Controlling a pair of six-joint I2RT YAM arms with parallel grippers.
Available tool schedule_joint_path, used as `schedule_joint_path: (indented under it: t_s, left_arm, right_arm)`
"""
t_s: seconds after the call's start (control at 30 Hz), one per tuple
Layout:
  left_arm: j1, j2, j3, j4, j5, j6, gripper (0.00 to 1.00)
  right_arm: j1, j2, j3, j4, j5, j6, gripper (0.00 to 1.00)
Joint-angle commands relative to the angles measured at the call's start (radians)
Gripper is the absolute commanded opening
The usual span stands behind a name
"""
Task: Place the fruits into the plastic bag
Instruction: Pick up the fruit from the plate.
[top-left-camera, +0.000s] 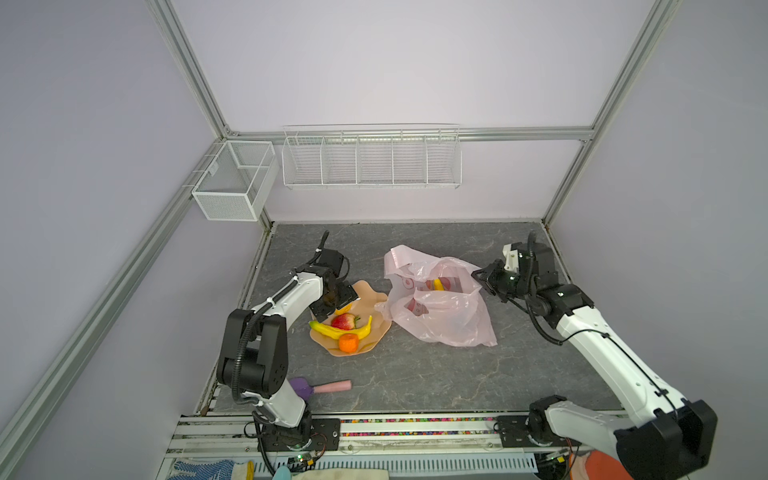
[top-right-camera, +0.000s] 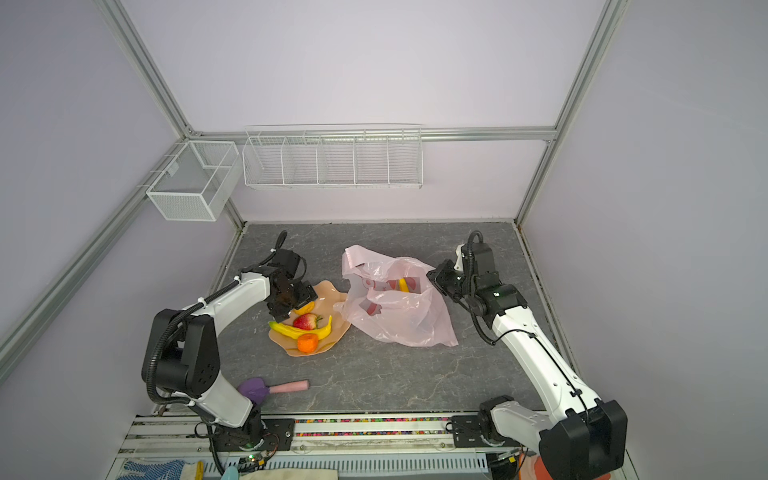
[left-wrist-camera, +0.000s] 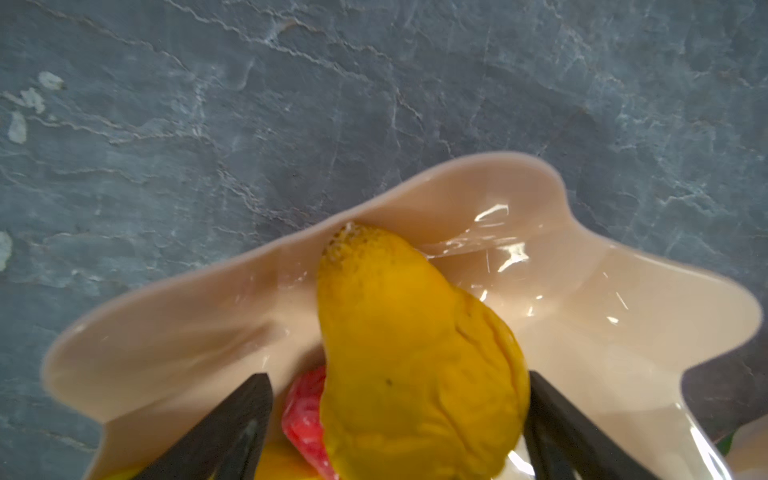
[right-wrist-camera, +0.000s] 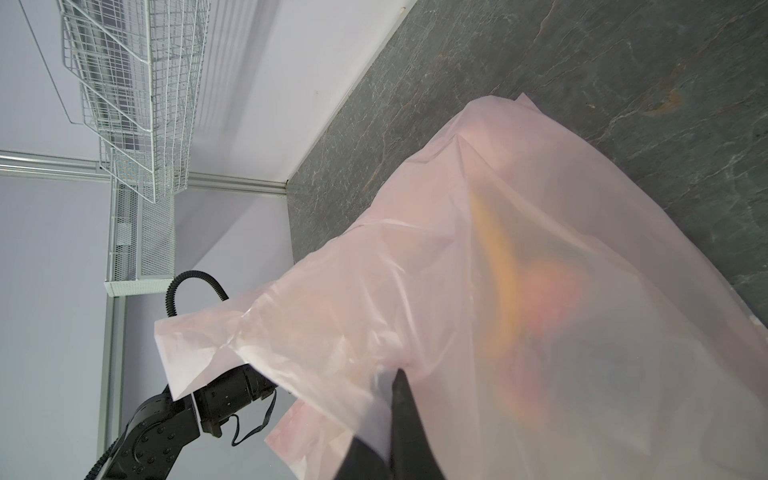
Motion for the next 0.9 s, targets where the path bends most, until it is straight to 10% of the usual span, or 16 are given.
schedule_joint_path:
  t_s: [0.0, 0.47, 0.87]
  left_arm:
    - [0.007, 0.018, 0.030, 0.023, -0.003, -0.001, 0.92]
    - [0.006, -0.027, 0.042, 0.002, 0.022, 0.039, 0.51]
    - [0.005, -0.192, 0.088, -0.038, 0.118, 0.135, 0.43]
  right_arm:
    - [-0.003, -0.004, 0.018, -0.009, 0.016, -0.006, 0.07]
    - [-0.004, 0.003, 0.021, -0.003, 0.022, -0.002, 0.07]
    - [-0.005, 0.009, 0.018, 0.004, 0.017, 0.000, 0.07]
